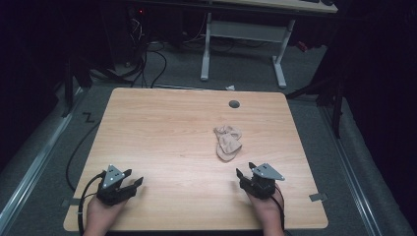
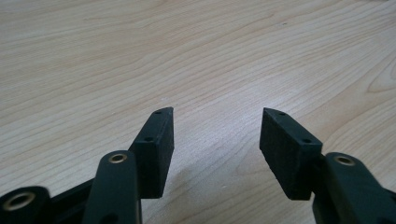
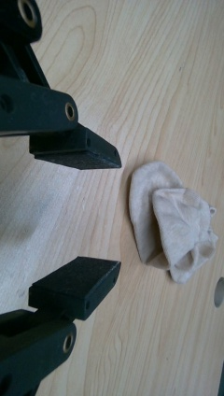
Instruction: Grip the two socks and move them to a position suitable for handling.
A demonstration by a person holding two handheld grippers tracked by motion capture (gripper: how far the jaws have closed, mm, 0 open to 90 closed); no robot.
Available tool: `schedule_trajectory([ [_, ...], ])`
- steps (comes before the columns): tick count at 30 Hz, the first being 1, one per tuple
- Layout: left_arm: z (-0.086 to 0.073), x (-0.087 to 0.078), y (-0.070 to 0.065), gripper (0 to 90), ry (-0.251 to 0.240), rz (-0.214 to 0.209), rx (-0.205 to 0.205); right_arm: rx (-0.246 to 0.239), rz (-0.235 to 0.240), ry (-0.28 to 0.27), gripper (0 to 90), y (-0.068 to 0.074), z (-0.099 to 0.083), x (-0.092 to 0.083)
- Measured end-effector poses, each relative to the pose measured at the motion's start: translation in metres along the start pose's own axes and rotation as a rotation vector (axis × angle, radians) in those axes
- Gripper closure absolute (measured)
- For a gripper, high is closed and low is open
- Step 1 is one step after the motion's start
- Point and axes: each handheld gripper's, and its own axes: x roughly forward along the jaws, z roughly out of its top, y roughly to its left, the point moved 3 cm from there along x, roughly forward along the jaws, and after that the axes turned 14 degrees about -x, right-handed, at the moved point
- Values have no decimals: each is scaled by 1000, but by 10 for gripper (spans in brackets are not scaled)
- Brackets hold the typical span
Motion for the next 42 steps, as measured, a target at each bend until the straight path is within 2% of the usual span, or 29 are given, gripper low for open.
schedule_trajectory([
  [3, 2, 2, 0, 431, -11, -2, -7, -15, 0, 10, 452, 1, -2, 1],
  [5, 2, 3, 0, 419, -5, -3, -1, -5, 16, 16, 475, 1, -6, 0],
  [7, 2, 4, 1, 413, -3, 0, 4, 36, 44, 6, 485, -2, -10, -3],
  [8, 3, 4, 2, 410, -4, 4, 7, 44, 42, 1, 487, -2, -10, -5],
  [10, 2, 2, 3, 408, -8, 4, 3, 38, 23, -9, 490, -4, -8, -8],
  [14, 1, -4, 6, 412, 1, -2, -6, 36, 28, -1, 486, -2, -6, -3],
  [19, 1, -6, 8, 419, -2, -8, -11, -9, 36, 1, 443, 4, -4, 4],
  [21, 1, -6, 8, 418, -4, -7, -11, 5, 45, -14, 423, 4, -2, 3],
  [27, -1, -5, 7, 418, -1, -11, -12, -7, 45, -30, 390, 6, -1, 3],
  [29, 0, -6, 7, 418, -3, -12, -6, -18, 60, -3, 357, 9, 4, 6],
  [31, 0, -6, 7, 418, -2, -12, -5, -20, 65, 2, 354, 10, 5, 8],
  [32, 0, -5, 7, 417, 0, -14, -5, -50, 74, 38, 352, 14, 10, 14],
  [33, 0, -5, 7, 417, -2, -13, -5, -50, 74, 38, 352, 14, 10, 14],
  [36, 0, -6, 9, 417, -3, -17, -10, -100, 69, 73, 353, 16, 18, 20],
  [39, 0, -6, 10, 417, -7, -19, -12, -116, 71, 97, 353, 7, 31, 27],
  [40, 0, -6, 10, 417, -7, -19, -11, -116, 71, 97, 353, 7, 31, 27],
  [42, 0, -6, 10, 417, -8, -21, -14, -107, 60, 100, 373, -2, 41, 30],
])
